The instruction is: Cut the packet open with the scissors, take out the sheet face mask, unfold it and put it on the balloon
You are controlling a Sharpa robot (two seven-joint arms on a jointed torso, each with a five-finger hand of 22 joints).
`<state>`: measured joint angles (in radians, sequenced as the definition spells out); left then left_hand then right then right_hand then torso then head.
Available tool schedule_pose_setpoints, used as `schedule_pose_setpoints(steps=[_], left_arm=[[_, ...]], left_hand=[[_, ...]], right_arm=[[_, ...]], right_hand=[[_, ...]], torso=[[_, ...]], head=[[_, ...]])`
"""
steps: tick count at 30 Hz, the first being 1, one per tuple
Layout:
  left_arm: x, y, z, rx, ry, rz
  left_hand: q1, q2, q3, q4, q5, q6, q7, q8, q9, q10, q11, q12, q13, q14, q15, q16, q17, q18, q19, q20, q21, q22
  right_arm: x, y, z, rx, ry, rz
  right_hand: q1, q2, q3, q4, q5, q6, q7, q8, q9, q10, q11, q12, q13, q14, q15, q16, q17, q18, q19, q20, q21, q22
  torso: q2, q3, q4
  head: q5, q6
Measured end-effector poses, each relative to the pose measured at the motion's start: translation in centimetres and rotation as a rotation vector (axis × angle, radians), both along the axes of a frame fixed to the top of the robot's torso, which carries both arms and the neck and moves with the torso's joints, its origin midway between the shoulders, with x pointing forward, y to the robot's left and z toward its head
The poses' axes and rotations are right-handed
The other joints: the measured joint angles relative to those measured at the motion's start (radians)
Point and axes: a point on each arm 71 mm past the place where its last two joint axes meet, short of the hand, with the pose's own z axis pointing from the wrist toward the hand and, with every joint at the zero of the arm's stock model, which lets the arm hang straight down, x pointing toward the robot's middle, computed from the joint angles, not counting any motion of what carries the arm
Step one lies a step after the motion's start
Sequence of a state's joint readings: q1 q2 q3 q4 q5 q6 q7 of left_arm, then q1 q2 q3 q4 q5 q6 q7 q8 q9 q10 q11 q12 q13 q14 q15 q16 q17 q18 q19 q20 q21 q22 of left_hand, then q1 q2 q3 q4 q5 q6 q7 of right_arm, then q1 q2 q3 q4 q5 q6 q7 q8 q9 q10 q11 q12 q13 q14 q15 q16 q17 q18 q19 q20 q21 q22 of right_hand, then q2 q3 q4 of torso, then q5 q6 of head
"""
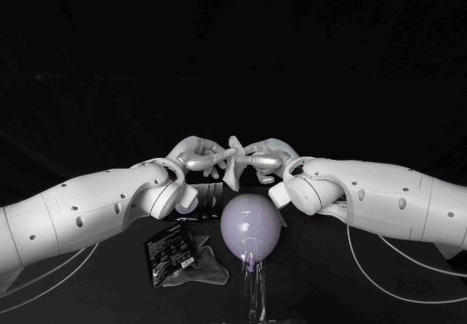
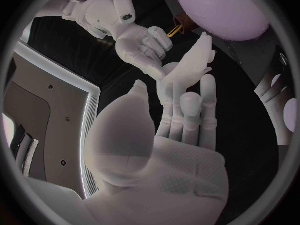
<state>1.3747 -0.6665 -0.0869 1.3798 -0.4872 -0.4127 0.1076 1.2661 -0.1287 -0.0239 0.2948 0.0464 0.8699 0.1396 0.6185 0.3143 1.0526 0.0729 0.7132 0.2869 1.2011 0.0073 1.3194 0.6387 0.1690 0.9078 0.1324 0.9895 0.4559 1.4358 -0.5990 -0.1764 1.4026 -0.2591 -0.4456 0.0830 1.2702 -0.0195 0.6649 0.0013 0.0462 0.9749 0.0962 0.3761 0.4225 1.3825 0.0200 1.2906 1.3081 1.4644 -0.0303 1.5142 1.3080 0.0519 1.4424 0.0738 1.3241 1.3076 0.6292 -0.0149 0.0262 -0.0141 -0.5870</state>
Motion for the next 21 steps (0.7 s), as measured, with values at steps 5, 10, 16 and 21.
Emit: schedule_pose_setpoints(steps=[5, 10, 16, 21], left_arm=[[0.1, 0.22, -0.1, 0.012, 0.007, 0.017], [0.14, 0.26, -0.18, 0.022, 0.013, 0.025], [0.12, 0.13, -0.22, 0.029, 0.016, 0.025], [0.09, 0.03, -0.22, 0.032, 0.016, 0.023]], left_hand=[[0.004, 0.012, -0.03, 0.0, 0.0, -0.006, -0.006, 0.028, 0.018, -0.007, -0.007, 0.038, 0.024, 0.005, -0.005, 0.004, 0.015, 0.0, 0.004, -0.004, 0.0, 0.003], [0.008, 0.016, -0.058, 0.0, 0.0, -0.042, 0.001, 0.037, 0.026, -0.054, 0.0, 0.048, 0.035, 0.001, -0.001, 0.004, 0.0, 0.0, 0.0, -0.008, 0.0, 0.005], [0.008, 0.016, -0.073, 0.004, 0.0, -0.101, 0.029, 0.024, 0.02, -0.123, 0.025, 0.033, 0.03, -0.024, 0.024, 0.0, -0.03, 0.0, -0.007, 0.0, 0.0, 0.006], [0.012, 0.02, -0.075, 0.002, 0.0, -0.117, 0.035, 0.016, 0.012, -0.141, 0.031, 0.018, 0.02, -0.036, 0.036, -0.007, -0.051, -0.001, -0.013, 0.005, 0.0, 0.006]], right_arm=[[-0.05, 0.06, 0.04, -0.003, -0.004, 0.004], [-0.12, 0.23, 0.06, -0.006, -0.008, 0.011], [-0.17, 0.49, 0.07, -0.009, -0.01, 0.02], [-0.19, 0.64, 0.05, -0.012, -0.011, 0.026]], right_hand=[[0.0, 0.0, 0.0, 0.0, 0.0, 0.002, 0.002, 0.0, 0.0, 0.0, 0.0, 0.0, 0.0, 0.0, 0.0, 0.0, -0.001, 0.0, 0.0, 0.0, 0.0, 0.0], [0.0, 0.0, 0.003, -0.003, 0.0, 0.002, 0.002, 0.0, 0.0, 0.0, 0.0, 0.0, -0.001, 0.0, 0.0, 0.0, -0.001, 0.0, 0.0, 0.0, 0.0, 0.001], [0.0, 0.0, 0.003, -0.003, -0.002, 0.002, 0.002, 0.003, 0.0, 0.0, 0.0, 0.0, -0.001, 0.0, 0.0, -0.002, -0.001, 0.0, 0.0, 0.0, 0.0, 0.0], [0.0, 0.0, 0.003, -0.003, -0.002, 0.002, 0.002, 0.004, 0.0, 0.0, 0.0, -0.002, 0.0, 0.0, 0.0, -0.002, 0.0, 0.0, 0.0, 0.0, 0.0, 0.0]], torso=[[0.0, -0.0002, 0.0003], [0.0, -0.0002, 0.0005], [0.0, -0.0002, 0.0002], [0.0, 0.0003, -0.0004]], head=[[0.0, -0.001], [0.003, -0.002], [0.005, -0.002], [0.005, -0.003]])
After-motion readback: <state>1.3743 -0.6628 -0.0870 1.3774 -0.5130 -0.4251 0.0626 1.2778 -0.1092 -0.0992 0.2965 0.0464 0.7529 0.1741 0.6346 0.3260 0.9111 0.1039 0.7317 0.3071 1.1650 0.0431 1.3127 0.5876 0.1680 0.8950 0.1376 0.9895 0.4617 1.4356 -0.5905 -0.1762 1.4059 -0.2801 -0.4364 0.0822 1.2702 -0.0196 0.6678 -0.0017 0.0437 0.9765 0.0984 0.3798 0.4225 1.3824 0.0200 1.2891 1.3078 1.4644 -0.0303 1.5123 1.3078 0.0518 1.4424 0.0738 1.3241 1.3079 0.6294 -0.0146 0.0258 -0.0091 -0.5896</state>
